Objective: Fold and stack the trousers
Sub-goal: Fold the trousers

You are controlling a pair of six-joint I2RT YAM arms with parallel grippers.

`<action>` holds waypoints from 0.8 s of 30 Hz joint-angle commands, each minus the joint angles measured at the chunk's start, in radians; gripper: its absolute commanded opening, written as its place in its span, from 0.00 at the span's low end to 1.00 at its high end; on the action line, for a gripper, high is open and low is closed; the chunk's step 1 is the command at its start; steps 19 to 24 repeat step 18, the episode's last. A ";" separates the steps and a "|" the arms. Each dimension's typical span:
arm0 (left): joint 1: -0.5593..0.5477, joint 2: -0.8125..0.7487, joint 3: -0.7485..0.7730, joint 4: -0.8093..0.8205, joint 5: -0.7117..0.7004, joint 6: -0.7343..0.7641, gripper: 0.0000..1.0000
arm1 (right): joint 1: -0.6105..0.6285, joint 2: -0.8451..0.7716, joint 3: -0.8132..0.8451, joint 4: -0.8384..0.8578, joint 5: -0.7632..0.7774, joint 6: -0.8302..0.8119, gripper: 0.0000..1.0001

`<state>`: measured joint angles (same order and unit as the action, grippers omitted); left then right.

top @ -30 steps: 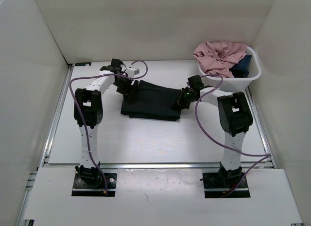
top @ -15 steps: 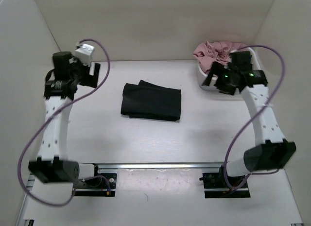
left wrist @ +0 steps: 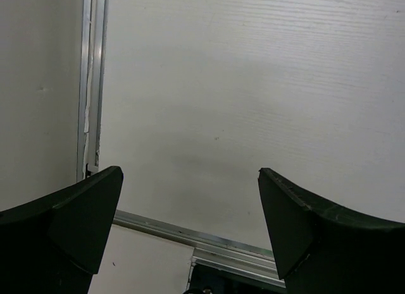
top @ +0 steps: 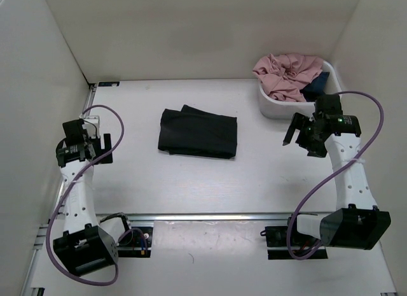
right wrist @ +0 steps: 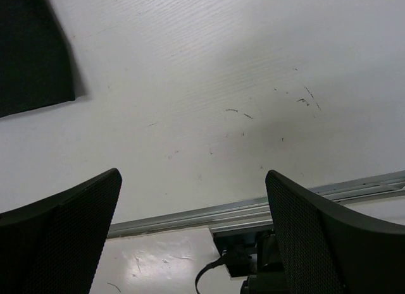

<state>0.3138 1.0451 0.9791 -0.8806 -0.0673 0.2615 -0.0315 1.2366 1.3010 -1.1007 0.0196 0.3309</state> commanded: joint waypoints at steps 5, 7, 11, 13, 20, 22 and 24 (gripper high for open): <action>0.053 -0.066 0.063 0.000 0.070 -0.041 1.00 | -0.001 -0.014 0.047 0.005 0.002 -0.049 0.99; 0.062 -0.066 0.063 0.000 0.080 -0.041 1.00 | -0.001 -0.014 0.047 0.005 0.011 -0.049 0.99; 0.062 -0.075 0.063 -0.020 0.092 -0.041 1.00 | -0.001 -0.014 0.038 0.005 0.011 -0.058 0.99; 0.062 -0.076 0.063 -0.020 0.092 -0.041 1.00 | -0.001 -0.014 0.038 0.005 0.011 -0.067 0.99; 0.062 -0.076 0.063 -0.020 0.092 -0.031 1.00 | -0.001 -0.026 0.017 0.053 0.002 -0.067 0.99; 0.062 -0.076 0.063 -0.020 0.092 -0.031 1.00 | -0.001 -0.026 0.017 0.053 0.002 -0.067 0.99; 0.062 -0.076 0.063 -0.020 0.092 -0.031 1.00 | -0.001 -0.026 0.017 0.053 0.002 -0.067 0.99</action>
